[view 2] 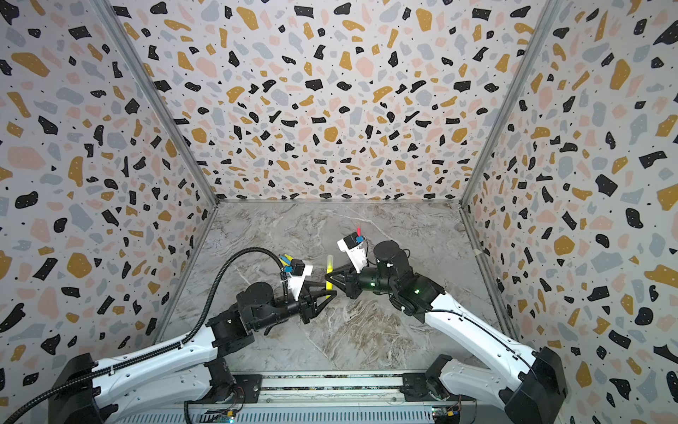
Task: Insert the pens into the pen caps
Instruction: 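Pull the capped yellow highlighter from the left gripper with the right gripper, then carry the capped highlighter with the right gripper and set it beside the pink highlighter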
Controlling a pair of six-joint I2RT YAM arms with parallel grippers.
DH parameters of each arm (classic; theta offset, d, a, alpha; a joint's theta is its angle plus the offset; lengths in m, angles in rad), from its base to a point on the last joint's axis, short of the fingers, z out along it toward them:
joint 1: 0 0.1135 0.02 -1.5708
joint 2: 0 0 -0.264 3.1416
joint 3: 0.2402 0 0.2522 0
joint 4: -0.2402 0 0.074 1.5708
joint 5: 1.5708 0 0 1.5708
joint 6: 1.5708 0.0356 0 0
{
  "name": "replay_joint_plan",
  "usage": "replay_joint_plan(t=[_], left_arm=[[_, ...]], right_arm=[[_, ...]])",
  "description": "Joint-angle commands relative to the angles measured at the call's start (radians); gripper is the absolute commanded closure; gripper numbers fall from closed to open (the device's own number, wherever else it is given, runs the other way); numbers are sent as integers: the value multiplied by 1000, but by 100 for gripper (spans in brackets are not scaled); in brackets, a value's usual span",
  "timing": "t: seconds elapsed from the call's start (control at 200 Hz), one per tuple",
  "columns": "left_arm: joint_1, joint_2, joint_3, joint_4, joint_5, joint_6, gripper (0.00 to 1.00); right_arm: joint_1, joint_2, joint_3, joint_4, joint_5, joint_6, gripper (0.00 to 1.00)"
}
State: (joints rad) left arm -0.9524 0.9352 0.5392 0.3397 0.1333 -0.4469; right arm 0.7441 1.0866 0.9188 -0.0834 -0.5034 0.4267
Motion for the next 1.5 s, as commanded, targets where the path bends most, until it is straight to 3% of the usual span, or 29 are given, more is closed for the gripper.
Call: replay_joint_plan(t=[0.0, 0.255, 0.631, 0.796, 1.141, 1.497], left_arm=[[-3, -60, -10, -47, -111, 24, 60], [-3, -139, -37, -231, -375, -12, 59], [-2, -193, -57, -359, -541, -94, 59], [0, -228, -80, -378, -557, -130, 59], [1, -280, -96, -415, -550, -165, 59], [2, -293, -87, -432, -566, -152, 59]], right_arm=[[-49, -6, 48, -62, 59, 8, 98], [-202, 108, 64, -184, 116, 7, 97], [-259, 469, 246, -346, 400, -95, 98], [-279, 620, 355, -347, 442, -116, 99], [-322, 1004, 788, -500, 495, -159, 100], [-369, 1261, 1169, -647, 506, -160, 100]])
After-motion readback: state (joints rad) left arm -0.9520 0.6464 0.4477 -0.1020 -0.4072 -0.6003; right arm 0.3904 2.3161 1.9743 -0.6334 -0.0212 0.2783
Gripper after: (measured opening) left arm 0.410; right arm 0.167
